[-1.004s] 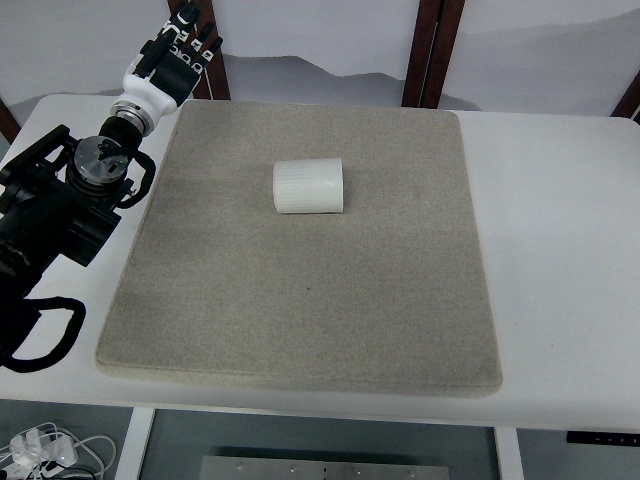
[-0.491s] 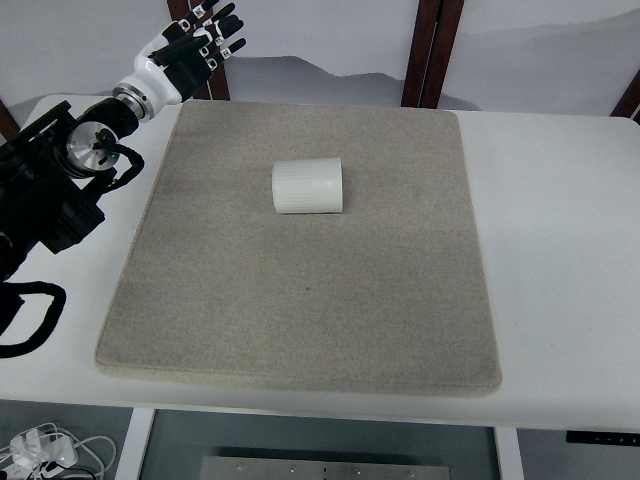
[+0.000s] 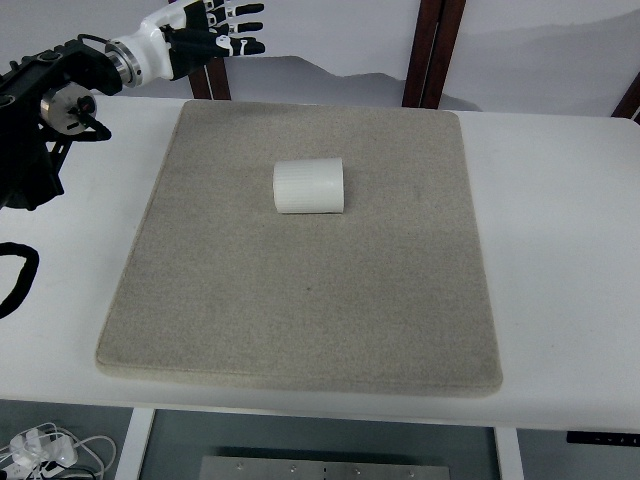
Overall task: Flip white cup upright
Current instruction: 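Swing the left hand over the mat toward the white cup, then lower the left hand onto the cup and close fingers around it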
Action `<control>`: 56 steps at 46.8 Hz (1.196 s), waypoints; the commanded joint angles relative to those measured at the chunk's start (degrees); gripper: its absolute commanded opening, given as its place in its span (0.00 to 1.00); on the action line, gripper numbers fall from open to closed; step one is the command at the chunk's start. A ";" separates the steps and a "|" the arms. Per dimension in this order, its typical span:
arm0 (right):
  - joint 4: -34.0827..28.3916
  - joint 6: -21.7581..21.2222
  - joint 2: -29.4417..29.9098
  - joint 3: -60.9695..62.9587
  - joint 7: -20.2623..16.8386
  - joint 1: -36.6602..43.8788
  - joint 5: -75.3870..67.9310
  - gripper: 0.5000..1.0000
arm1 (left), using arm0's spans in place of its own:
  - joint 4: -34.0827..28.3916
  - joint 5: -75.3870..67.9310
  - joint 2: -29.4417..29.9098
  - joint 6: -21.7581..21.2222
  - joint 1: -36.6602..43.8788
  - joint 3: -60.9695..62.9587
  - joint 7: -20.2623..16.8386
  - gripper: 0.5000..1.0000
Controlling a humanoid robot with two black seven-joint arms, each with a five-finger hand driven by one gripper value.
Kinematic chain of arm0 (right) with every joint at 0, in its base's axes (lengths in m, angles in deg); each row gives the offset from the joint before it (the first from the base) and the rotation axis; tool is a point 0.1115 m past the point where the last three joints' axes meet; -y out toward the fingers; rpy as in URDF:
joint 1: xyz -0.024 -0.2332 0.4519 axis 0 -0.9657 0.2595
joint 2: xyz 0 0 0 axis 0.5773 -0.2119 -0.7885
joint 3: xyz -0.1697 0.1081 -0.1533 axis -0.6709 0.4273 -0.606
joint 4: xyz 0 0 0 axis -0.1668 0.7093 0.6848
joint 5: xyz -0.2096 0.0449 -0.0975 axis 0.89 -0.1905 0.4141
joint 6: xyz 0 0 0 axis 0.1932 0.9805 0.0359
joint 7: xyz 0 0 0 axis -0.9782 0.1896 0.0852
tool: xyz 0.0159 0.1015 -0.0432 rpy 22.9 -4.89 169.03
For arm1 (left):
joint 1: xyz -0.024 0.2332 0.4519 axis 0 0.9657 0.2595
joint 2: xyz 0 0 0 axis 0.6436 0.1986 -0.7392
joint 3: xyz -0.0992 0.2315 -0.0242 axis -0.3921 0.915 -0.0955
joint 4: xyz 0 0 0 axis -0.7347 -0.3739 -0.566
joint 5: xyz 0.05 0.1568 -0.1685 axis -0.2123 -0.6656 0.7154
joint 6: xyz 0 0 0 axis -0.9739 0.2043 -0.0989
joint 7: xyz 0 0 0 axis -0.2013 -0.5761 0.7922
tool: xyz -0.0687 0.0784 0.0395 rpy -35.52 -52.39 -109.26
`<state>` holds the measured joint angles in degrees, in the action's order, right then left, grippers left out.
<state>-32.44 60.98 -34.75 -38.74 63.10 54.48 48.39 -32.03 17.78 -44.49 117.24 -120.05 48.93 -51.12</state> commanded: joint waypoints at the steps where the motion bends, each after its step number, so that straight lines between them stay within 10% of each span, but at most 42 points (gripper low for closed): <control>1: 0.00 0.00 0.00 0.00 0.00 0.00 -0.01 0.90 | 3.96 -1.35 2.35 -0.19 -1.08 4.30 -0.62 0.99; 24: 0.00 0.00 0.00 0.00 0.00 0.00 -0.01 0.90 | 24.27 -30.00 9.65 -0.63 -1.87 10.82 -0.89 0.99; 56: 0.00 0.00 0.00 0.00 0.00 0.00 0.08 0.90 | 26.56 -39.32 2.88 -7.66 -1.96 17.59 5.00 0.96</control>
<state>-32.45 60.98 -34.75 -38.74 63.10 54.47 48.41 -5.27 -21.41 -40.52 110.23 -122.12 66.44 -46.59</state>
